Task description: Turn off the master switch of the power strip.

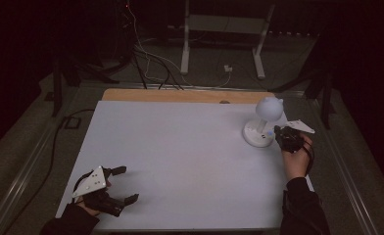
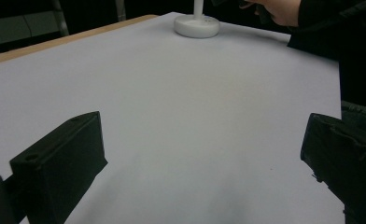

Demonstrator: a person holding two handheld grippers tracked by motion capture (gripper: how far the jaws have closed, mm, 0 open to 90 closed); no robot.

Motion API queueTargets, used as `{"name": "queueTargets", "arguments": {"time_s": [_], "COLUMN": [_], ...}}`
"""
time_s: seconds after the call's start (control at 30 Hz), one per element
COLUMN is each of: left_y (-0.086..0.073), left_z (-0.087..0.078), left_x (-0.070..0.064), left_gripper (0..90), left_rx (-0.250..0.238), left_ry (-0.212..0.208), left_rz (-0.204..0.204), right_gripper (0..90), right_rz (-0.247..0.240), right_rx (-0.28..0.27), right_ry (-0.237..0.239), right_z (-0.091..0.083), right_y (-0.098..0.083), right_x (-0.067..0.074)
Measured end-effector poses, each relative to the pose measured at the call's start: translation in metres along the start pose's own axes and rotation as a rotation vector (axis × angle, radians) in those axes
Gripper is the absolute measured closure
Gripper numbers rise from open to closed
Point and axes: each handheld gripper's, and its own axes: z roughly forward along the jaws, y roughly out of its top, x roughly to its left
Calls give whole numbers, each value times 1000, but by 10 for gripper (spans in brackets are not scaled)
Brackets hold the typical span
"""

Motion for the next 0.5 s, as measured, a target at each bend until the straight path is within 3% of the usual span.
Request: {"name": "queueTargets", "arguments": {"time_s": [0.2, 0.5], "left_y": [0, 0], "left_z": [0, 0], "left_x": [0, 0], "left_gripper": [4, 4], "left_rx": [0, 3], "left_ry": [0, 1], "left_rz": [-1, -1], "right_gripper": [900, 900], "right_rz": [-5, -16], "right_rx": [34, 30], "right_ry": [9, -6], "right_z": [9, 17], "right_y": [-3, -5], "right_x": [3, 5]}}
